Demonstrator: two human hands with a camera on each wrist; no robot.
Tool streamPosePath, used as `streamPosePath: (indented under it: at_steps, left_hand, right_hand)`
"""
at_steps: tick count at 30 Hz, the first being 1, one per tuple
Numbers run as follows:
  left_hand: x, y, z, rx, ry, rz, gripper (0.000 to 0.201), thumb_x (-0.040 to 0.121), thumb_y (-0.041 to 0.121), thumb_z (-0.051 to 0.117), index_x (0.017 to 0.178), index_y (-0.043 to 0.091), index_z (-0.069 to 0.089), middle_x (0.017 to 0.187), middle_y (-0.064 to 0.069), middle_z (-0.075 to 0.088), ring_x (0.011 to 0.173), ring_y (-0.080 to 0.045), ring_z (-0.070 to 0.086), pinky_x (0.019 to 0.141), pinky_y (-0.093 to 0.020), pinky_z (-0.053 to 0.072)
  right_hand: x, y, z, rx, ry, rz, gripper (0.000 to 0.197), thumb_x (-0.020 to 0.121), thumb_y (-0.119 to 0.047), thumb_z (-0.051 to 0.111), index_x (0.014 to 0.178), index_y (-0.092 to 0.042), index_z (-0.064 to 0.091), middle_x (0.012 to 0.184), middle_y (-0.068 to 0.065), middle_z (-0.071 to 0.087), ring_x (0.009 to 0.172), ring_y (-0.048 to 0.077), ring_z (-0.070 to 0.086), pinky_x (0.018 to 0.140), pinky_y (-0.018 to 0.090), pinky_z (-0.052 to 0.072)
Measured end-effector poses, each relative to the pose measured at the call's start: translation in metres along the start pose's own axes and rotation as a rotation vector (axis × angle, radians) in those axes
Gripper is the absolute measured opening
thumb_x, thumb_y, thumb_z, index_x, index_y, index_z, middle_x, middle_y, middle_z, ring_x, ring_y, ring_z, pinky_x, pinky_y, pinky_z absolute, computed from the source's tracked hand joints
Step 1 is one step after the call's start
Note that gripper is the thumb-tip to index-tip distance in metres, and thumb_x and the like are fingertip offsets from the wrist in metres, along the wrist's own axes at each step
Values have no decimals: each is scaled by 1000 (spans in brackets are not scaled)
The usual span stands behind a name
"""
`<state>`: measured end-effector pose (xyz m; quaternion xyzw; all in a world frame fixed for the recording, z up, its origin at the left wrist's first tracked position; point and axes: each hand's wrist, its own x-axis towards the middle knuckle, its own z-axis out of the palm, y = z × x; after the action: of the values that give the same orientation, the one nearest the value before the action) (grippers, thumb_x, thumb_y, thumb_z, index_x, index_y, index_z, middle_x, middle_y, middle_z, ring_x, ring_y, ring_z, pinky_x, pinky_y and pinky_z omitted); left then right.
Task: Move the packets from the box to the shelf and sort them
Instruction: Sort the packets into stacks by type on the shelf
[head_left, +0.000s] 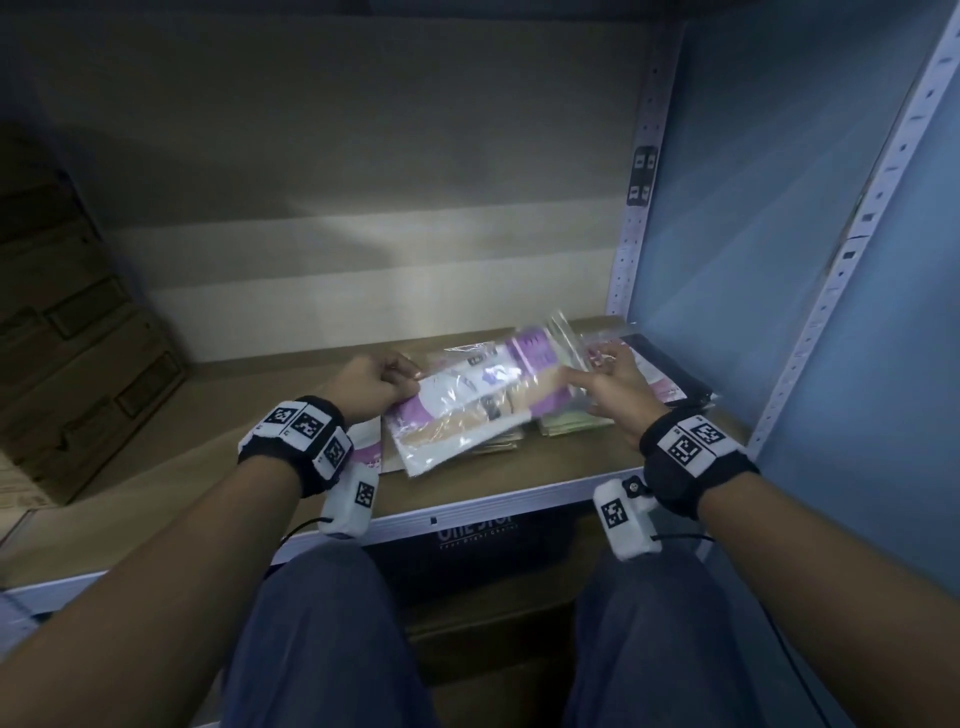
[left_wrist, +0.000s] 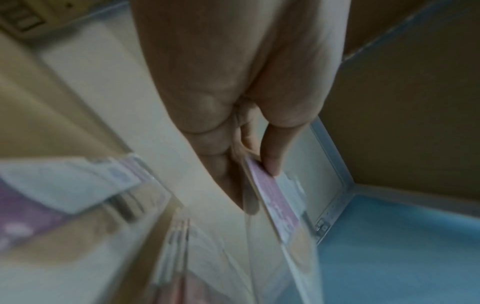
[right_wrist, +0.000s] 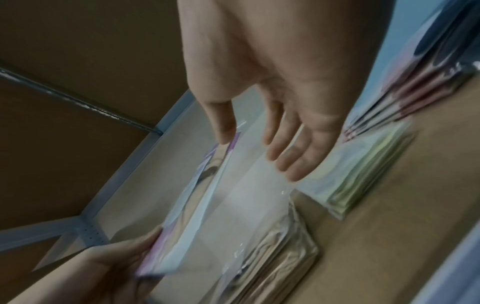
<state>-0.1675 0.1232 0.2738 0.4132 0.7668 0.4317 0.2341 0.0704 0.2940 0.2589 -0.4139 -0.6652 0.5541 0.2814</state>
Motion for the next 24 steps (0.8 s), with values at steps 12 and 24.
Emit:
streamPosePath:
  at_steps: [12, 24]
  left_hand:
    - [-6, -5, 38, -780, 70, -153, 26, 84, -5, 63, 104, 7, 51, 105, -17, 70, 94, -29, 69, 80, -37, 57]
    - [-20, -26, 15, -579, 259, -111, 25, 78, -2, 72, 95, 7, 57, 90, -9, 66, 81, -25, 67, 71, -35, 58]
  right_hand:
    - [-23, -7, 66, 321, -155, 20, 36, 81, 7, 65, 115, 2, 53, 103, 17, 63, 85, 29, 67, 65, 33, 61]
    - [-14, -5, 111, 169, -29, -79, 40, 68, 12, 74, 100, -8, 61, 92, 9, 66, 88, 24, 65, 83, 36, 56]
